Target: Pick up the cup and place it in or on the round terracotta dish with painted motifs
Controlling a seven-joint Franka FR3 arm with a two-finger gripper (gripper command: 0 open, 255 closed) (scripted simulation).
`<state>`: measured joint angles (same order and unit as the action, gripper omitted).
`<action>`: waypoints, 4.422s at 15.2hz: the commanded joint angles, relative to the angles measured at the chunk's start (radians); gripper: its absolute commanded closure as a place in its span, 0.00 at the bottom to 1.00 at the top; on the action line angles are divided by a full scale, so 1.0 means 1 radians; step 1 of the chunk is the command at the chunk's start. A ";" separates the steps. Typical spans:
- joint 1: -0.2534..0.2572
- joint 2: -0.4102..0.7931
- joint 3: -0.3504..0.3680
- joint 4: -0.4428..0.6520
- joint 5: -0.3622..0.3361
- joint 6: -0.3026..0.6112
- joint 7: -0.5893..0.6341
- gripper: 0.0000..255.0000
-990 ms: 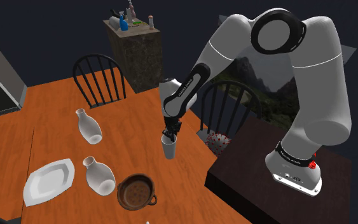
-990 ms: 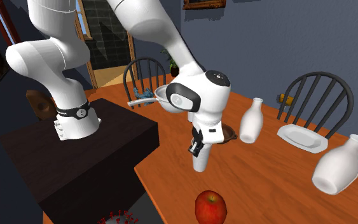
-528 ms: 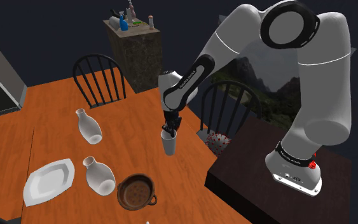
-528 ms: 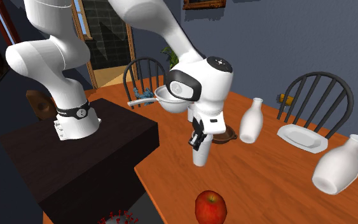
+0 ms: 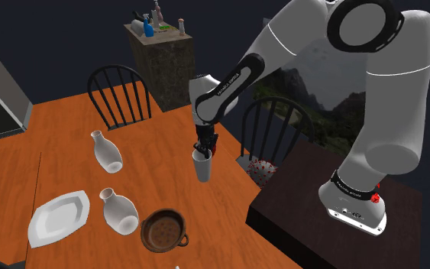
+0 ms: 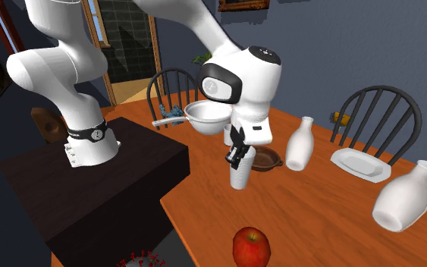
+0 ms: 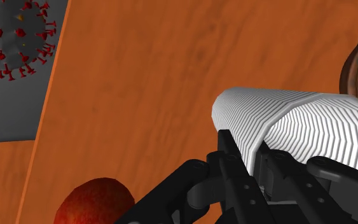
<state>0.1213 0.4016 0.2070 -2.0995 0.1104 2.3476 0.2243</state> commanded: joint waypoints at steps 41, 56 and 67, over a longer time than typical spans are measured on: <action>0.347 0.281 0.084 0.451 -0.086 -0.110 0.452 1.00; 0.356 0.356 0.072 0.458 -0.097 -0.044 0.447 1.00; 0.335 0.280 0.082 0.470 -0.086 -0.132 0.440 0.00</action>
<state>0.4602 0.6997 0.2866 -1.6355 0.0222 2.2396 0.6641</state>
